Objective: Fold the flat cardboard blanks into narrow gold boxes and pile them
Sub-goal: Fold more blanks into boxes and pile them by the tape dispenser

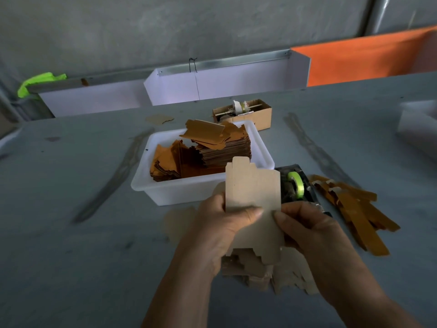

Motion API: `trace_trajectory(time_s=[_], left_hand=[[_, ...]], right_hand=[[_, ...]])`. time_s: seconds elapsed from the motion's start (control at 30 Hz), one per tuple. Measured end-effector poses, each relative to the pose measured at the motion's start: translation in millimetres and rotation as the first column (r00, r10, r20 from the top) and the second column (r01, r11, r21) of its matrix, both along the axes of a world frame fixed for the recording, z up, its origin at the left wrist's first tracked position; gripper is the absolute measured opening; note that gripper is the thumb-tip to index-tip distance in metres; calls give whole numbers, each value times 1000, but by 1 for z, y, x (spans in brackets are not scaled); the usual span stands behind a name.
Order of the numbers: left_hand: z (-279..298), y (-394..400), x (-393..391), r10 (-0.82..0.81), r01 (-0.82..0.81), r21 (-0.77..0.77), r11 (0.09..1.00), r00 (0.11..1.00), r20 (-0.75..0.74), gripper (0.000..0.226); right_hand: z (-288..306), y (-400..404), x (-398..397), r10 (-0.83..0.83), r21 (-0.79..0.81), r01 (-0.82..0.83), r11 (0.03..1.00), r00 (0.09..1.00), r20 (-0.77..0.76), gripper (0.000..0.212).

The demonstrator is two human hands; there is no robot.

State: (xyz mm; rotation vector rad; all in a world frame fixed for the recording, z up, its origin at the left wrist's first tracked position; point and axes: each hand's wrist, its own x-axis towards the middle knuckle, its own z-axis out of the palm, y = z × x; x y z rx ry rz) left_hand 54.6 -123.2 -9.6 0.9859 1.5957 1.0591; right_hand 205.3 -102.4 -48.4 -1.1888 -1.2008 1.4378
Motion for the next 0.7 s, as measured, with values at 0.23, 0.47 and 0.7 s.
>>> trace_trajectory(time_s=[0.23, 0.47, 0.7], left_hand=[[-10, 2, 13, 72, -71, 25, 997, 997, -42, 16], [-13, 2, 15, 130, -129, 35, 991, 991, -26, 13], [-13, 0, 15, 50, -50, -24, 998, 999, 7, 17]], right_hand=[[-2, -4, -1, -87, 142, 66, 988, 985, 150, 14], [5, -22, -10, -301, 544, 81, 835, 894, 331, 11], [4, -28, -21, -160, 522, -70, 850, 910, 383, 46]])
